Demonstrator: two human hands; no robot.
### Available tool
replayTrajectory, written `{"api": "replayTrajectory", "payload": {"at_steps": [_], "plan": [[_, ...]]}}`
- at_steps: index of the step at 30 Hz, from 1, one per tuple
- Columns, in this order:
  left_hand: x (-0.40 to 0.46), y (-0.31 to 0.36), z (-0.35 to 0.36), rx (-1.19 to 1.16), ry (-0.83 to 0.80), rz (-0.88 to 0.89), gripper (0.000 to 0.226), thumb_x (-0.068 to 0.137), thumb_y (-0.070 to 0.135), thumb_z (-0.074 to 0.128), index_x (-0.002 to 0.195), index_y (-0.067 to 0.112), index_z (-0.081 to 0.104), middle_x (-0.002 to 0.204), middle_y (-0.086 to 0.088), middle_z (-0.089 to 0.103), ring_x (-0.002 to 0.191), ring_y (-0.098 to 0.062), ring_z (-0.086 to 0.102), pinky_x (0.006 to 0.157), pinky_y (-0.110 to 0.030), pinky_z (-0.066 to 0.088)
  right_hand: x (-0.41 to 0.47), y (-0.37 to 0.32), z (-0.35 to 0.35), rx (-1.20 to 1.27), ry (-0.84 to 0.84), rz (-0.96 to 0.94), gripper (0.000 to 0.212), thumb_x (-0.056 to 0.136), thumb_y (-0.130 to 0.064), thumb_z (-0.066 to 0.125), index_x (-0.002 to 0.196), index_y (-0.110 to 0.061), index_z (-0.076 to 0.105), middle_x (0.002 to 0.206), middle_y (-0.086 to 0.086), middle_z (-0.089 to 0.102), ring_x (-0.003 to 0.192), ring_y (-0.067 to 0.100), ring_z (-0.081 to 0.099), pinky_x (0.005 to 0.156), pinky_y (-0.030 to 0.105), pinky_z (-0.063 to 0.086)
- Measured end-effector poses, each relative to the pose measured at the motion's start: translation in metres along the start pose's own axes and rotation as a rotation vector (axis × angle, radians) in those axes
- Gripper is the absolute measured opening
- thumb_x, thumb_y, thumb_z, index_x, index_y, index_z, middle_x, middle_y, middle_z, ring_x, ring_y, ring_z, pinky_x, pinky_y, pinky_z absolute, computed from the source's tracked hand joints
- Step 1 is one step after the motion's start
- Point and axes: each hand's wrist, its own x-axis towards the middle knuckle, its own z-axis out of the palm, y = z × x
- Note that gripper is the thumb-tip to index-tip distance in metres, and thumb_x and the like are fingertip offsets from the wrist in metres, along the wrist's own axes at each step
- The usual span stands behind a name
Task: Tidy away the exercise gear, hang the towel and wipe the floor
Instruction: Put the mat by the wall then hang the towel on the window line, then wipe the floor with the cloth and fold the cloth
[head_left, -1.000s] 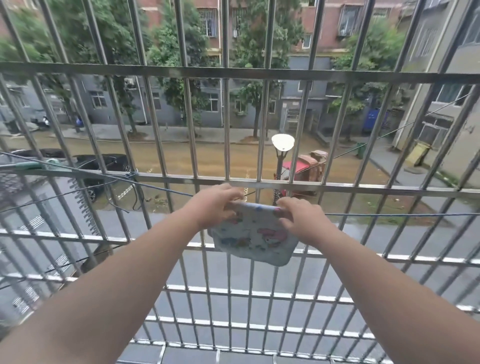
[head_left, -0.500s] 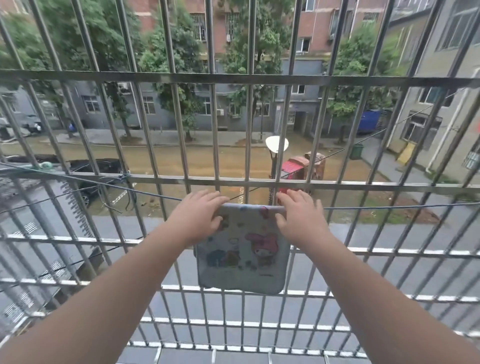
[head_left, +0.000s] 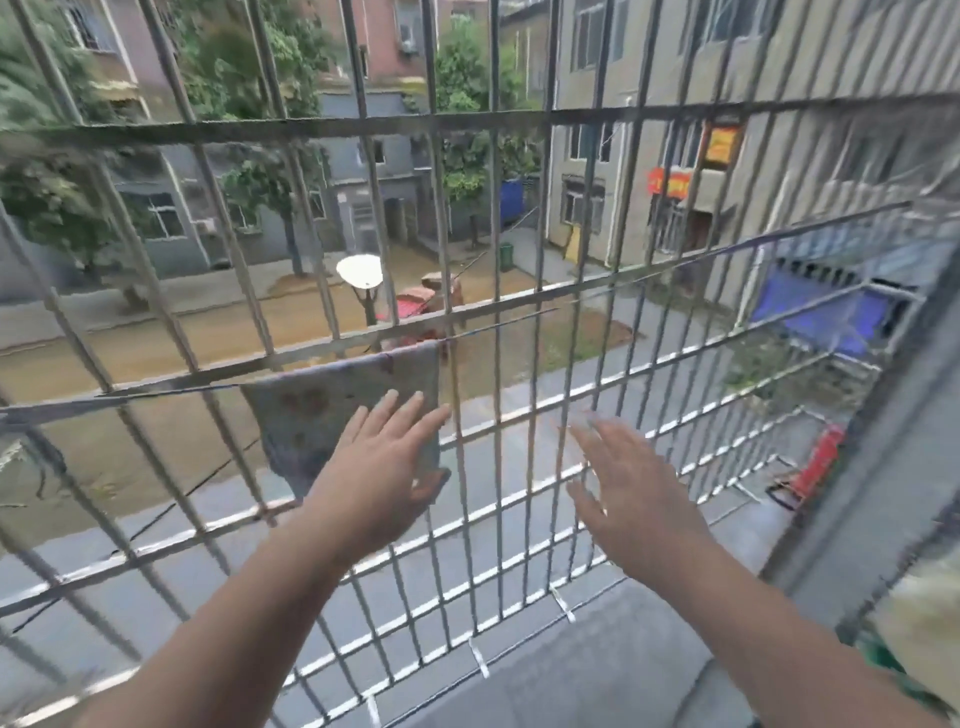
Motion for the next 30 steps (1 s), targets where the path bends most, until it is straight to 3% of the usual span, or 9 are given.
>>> {"api": "replayTrajectory", "payload": {"at_steps": [3,8,13,17,23,30], "plan": [[-0.011,0.025,0.010,-0.010,-0.031,0.158,0.066,0.097,0.060,0.034,0.153,0.044,0.003,0.166,0.008,0.006,0.153,-0.020,-0.005,0.123,-0.043,-0.005,-0.055,0.007,-0.004,0.007,0.035,0.120,0.065,0.093,-0.045,0.028,0.155,-0.027,0.026,0.160,0.001,0.030,0.148,0.022,0.022,0.121,0.042,0.022],[-0.033,0.093,0.029,-0.048,-0.082,0.424,0.068,0.097,0.059,0.034,0.155,0.040,0.003,0.166,0.003,0.005,0.153,-0.024,-0.005,0.124,-0.047,0.000,-0.174,0.013,-0.013,-0.094,-0.025,0.396,0.065,0.101,-0.045,0.037,0.157,-0.035,0.007,0.165,-0.004,0.011,0.151,0.021,0.006,0.120,0.034,0.005],[-0.059,0.179,0.054,-0.112,-0.131,0.675,0.068,0.097,0.059,0.035,0.155,0.038,0.007,0.166,0.000,0.010,0.153,-0.027,-0.001,0.124,-0.045,0.001,-0.289,0.027,-0.022,-0.077,-0.005,0.614,0.064,0.092,-0.049,0.034,0.154,-0.033,0.027,0.159,-0.001,0.032,0.148,0.025,0.021,0.120,0.046,0.025],[-0.091,0.266,0.068,-0.152,-0.155,0.906,0.068,0.096,0.060,0.032,0.155,0.037,0.008,0.165,-0.001,0.015,0.153,-0.027,0.004,0.124,-0.045,0.005,-0.384,0.025,-0.034,-0.079,0.121,0.827,0.059,0.091,-0.040,0.045,0.148,-0.024,0.043,0.150,0.003,0.045,0.140,0.028,0.036,0.113,0.048,0.036],[-0.146,0.421,0.076,-0.178,-0.216,1.208,0.070,0.095,0.062,0.032,0.156,0.036,0.009,0.166,-0.001,0.010,0.153,-0.026,0.000,0.124,-0.047,0.005,-0.529,0.045,-0.056,-0.109,0.254,1.140,0.059,0.090,-0.037,0.046,0.148,-0.026,0.042,0.149,0.004,0.047,0.139,0.029,0.039,0.113,0.044,0.036],[-0.261,0.624,0.080,-0.164,-0.214,1.577,0.067,0.096,0.057,0.039,0.154,0.033,0.017,0.164,-0.003,0.019,0.152,-0.029,0.007,0.122,-0.050,0.010,-0.713,0.063,-0.083,-0.185,0.299,1.498,0.064,0.092,-0.047,0.036,0.151,-0.022,0.039,0.151,0.011,0.046,0.139,0.033,0.039,0.115,0.046,0.035]]}}
